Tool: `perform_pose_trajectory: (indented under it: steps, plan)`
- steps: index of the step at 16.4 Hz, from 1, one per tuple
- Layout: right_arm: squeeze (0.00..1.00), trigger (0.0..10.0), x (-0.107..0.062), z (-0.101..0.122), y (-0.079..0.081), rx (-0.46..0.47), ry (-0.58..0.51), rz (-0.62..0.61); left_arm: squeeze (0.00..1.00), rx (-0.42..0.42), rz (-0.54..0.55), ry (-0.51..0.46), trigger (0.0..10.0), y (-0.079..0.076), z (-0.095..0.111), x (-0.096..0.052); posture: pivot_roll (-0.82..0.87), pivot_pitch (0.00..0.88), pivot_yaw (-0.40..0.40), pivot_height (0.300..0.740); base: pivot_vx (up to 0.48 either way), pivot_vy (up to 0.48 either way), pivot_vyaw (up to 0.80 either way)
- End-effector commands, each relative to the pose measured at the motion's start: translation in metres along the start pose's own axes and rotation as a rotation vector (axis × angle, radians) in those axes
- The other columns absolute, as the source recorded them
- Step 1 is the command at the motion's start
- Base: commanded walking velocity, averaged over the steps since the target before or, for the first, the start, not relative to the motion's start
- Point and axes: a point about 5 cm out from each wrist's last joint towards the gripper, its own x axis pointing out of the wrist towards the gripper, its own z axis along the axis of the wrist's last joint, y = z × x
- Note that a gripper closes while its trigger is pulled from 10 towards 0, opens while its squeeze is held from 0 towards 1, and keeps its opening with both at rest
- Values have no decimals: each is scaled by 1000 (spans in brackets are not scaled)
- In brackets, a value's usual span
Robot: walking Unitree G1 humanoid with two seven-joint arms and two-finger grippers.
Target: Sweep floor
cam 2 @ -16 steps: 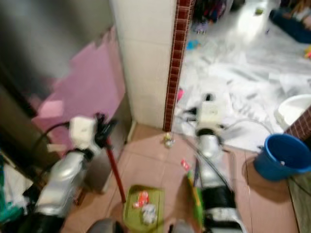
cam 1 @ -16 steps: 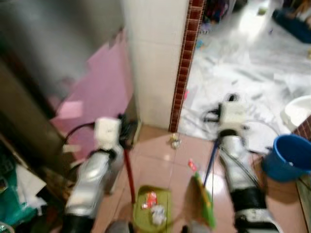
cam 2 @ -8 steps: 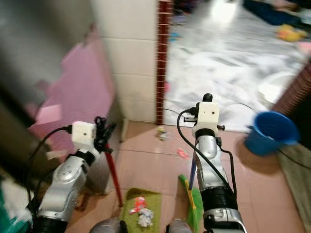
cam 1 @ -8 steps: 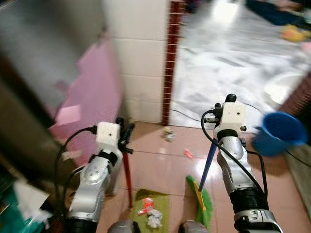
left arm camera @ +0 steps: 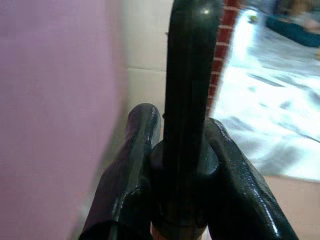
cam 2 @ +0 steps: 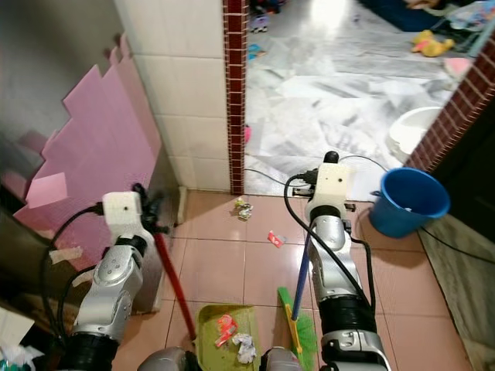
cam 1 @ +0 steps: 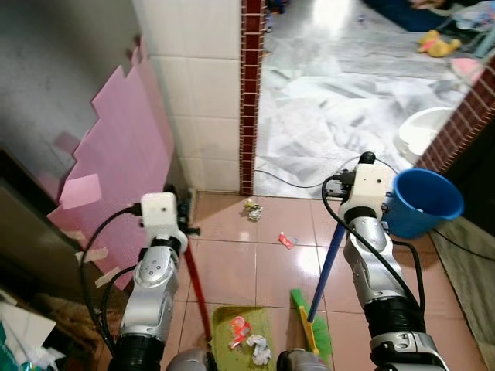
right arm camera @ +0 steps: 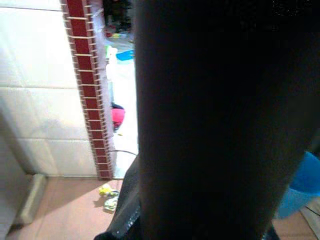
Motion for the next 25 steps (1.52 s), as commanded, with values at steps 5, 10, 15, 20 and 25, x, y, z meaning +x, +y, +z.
perform_pose_trajectory:
  steps: [5,10,15,20,25]
  plan:
    - [0,10000,8,22,9,76,-83,46,0,3,93,-151,10000,4,29,14,19,0,8,740,0,0,0]
    - [0,10000,13,45,27,287,-139,189,0,-51,-26,-108,10000,-21,22,18,19,0,6,740,0,0,0]
    - [0,10000,22,68,25,395,-161,249,0,-58,-54,-79,10000,-30,14,18,11,0,6,740,0,0,0]
    - [0,10000,25,75,6,179,-241,236,0,-86,-50,-79,10000,-27,13,19,10,0,6,740,0,0,0]
    - [0,10000,20,65,-13,119,-244,200,0,-75,-55,-77,10000,-14,14,18,5,0,9,740,0,0,0]
